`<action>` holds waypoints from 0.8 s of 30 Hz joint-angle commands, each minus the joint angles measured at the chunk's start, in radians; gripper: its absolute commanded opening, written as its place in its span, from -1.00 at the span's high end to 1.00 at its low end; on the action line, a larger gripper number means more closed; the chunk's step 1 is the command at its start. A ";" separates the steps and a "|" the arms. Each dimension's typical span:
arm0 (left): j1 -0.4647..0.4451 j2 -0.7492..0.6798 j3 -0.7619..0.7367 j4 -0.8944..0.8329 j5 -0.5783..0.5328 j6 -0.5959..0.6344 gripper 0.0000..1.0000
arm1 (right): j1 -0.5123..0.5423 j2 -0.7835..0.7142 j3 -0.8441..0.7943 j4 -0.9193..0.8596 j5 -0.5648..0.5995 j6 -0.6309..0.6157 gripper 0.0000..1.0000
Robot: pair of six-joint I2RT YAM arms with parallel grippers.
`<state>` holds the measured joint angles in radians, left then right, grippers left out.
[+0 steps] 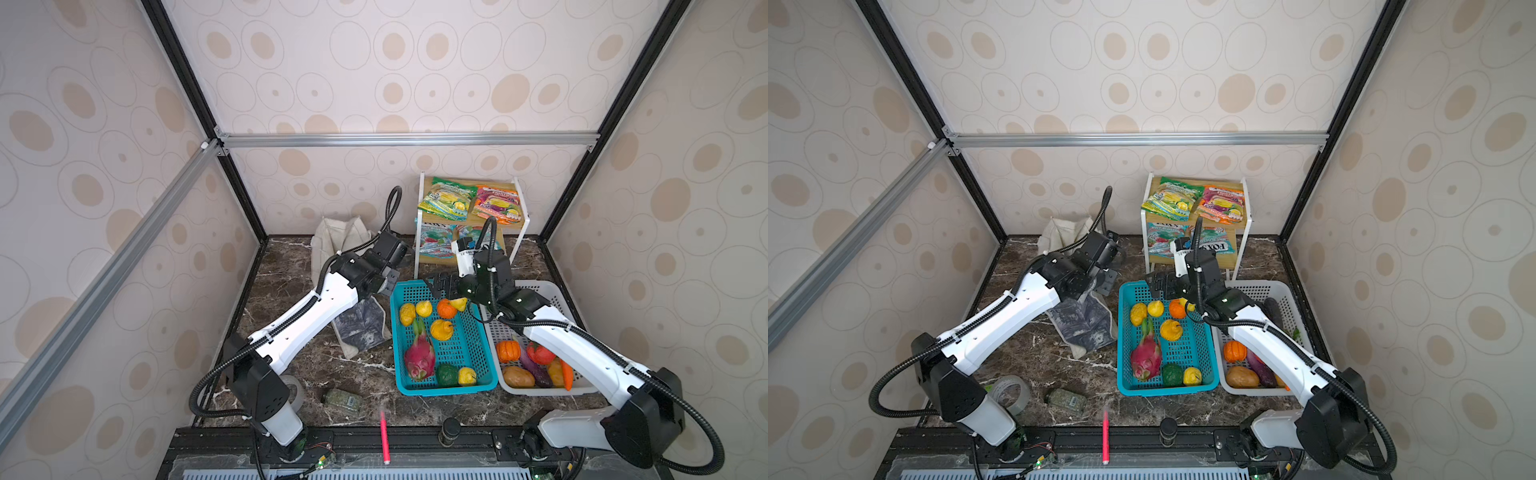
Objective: Place the food into the grocery bag and tie it
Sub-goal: 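Reach the left gripper to the tote bag rim while right moves over basket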
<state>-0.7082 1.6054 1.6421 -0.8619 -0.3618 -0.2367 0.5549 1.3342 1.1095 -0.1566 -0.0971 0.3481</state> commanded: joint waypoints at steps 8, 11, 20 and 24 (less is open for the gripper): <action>0.107 -0.196 0.042 0.205 0.013 0.045 -0.95 | 0.063 0.076 0.110 -0.008 0.035 0.010 -0.99; 0.290 -0.299 -0.099 0.323 0.227 -0.028 -0.90 | 0.085 0.113 0.168 -0.049 0.019 -0.002 -0.99; 0.601 -0.407 -0.466 0.544 0.529 -0.149 -0.85 | 0.143 0.237 0.343 -0.176 -0.056 -0.032 -1.00; 0.604 -0.394 -0.547 0.582 0.528 -0.112 -0.67 | 0.155 0.255 0.346 -0.174 -0.053 -0.029 -1.00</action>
<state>-0.1108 1.2098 1.1095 -0.3504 0.1043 -0.3538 0.7021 1.5764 1.4357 -0.2909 -0.1421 0.3298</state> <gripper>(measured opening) 0.853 0.997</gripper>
